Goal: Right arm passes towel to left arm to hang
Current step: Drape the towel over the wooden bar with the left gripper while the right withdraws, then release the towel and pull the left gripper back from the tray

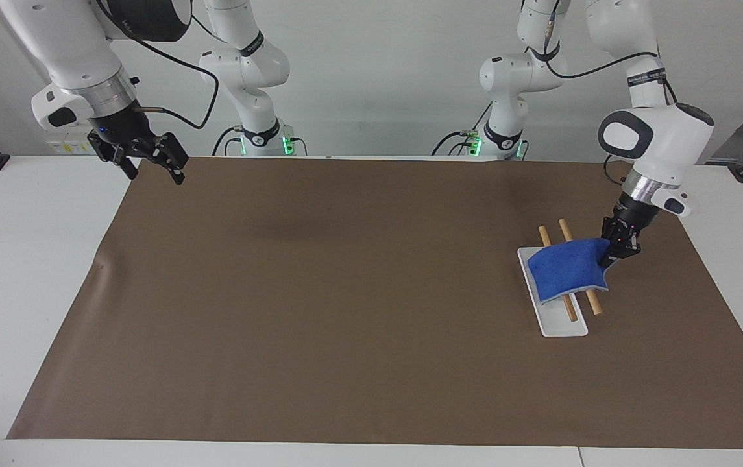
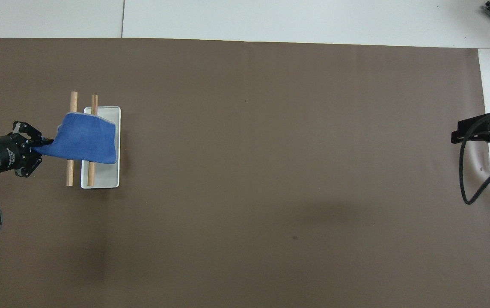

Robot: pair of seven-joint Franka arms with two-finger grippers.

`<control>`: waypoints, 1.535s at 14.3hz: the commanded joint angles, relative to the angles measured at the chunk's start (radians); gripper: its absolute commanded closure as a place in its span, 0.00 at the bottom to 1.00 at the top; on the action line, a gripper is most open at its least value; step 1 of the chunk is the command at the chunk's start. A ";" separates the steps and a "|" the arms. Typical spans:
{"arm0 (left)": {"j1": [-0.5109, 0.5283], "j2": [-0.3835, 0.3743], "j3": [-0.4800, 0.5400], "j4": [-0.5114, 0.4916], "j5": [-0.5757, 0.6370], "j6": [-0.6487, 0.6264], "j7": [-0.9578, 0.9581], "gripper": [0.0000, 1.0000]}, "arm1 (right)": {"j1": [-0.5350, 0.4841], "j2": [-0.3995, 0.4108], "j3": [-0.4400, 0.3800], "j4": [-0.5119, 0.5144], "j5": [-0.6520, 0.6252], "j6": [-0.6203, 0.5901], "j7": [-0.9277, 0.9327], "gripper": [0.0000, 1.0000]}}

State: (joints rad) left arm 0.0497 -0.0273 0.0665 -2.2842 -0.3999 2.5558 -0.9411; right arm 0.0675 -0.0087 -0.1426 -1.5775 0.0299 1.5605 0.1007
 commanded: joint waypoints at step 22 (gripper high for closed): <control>-0.013 -0.036 -0.026 0.592 0.341 -0.790 0.170 0.15 | 0.011 -0.056 0.038 -0.087 -0.107 0.023 -0.053 0.00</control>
State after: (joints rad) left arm 0.0445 -0.0752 0.0734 -1.7536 -0.1178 1.8365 -0.7791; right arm 0.0801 -0.0578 -0.1144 -1.6711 -0.0607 1.5741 0.0700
